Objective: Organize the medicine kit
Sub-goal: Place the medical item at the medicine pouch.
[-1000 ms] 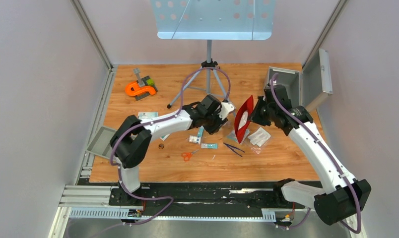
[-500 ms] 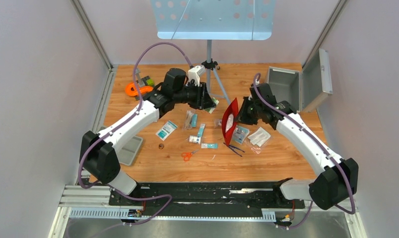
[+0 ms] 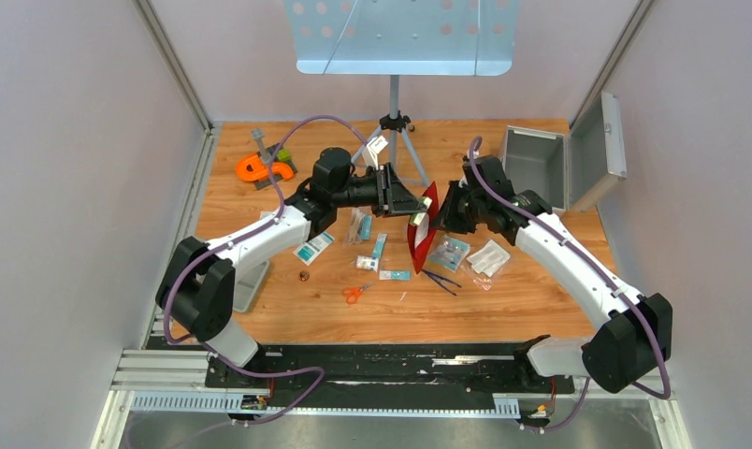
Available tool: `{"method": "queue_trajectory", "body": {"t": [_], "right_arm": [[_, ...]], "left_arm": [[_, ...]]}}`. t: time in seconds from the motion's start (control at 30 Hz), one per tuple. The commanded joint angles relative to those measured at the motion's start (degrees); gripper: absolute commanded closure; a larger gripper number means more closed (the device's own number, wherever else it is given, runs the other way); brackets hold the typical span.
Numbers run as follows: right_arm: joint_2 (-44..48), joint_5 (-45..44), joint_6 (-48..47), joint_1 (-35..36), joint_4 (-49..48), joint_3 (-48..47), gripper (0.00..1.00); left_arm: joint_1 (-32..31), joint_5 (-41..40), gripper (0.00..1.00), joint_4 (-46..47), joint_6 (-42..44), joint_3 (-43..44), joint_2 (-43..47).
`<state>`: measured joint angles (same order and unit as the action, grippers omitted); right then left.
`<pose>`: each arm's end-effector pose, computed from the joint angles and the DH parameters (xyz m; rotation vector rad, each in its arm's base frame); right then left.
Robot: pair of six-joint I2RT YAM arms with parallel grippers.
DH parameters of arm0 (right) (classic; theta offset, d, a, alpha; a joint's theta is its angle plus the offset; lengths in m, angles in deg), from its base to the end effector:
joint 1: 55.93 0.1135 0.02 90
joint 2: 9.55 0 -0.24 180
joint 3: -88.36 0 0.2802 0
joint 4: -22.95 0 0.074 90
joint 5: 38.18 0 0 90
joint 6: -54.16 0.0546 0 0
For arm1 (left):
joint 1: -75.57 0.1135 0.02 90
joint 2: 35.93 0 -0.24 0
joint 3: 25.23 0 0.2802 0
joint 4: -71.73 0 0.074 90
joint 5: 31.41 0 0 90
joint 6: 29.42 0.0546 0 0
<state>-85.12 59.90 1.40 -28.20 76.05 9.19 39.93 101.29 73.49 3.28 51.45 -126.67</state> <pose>0.2823 0.1571 0.2661 0.1446 2.5373 0.6547 0.3087 -0.2669 0.2611 0.2465 2.1150 -1.7329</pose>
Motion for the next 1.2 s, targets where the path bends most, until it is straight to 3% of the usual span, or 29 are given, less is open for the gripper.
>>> {"method": "queue_trajectory", "body": {"t": [0.0, 0.83, 0.97, 1.13, 1.17], "right_arm": [[0.68, 1.06, 1.25, 0.85, -4.05, -2.77, 1.00], [1.02, 1.97, 2.44, 2.84, -5.34, -4.08, 1.00], [0.97, 2.18, 2.49, 3.03, -5.57, -3.96, 1.00], [1.67, 1.89, 2.50, 3.16, -5.57, -3.30, 1.00], [1.93, 1.71, 2.49, 3.18, -5.57, -3.06, 1.00]], "left_arm": [[-0.42, 0.82, 0.71, 6.69, -4.27, -0.31, -0.25], [-1.20, -6.44, 0.67, -2.06, 2.18, -2.13, -4.39], [-1.80, -6.39, 0.53, -3.80, 3.23, -1.27, -4.84], [-2.42, -7.50, 0.19, -9.98, 7.26, 0.74, -3.12], [-2.47, -8.06, 0.16, -10.91, 7.89, 1.28, -2.73]]}}
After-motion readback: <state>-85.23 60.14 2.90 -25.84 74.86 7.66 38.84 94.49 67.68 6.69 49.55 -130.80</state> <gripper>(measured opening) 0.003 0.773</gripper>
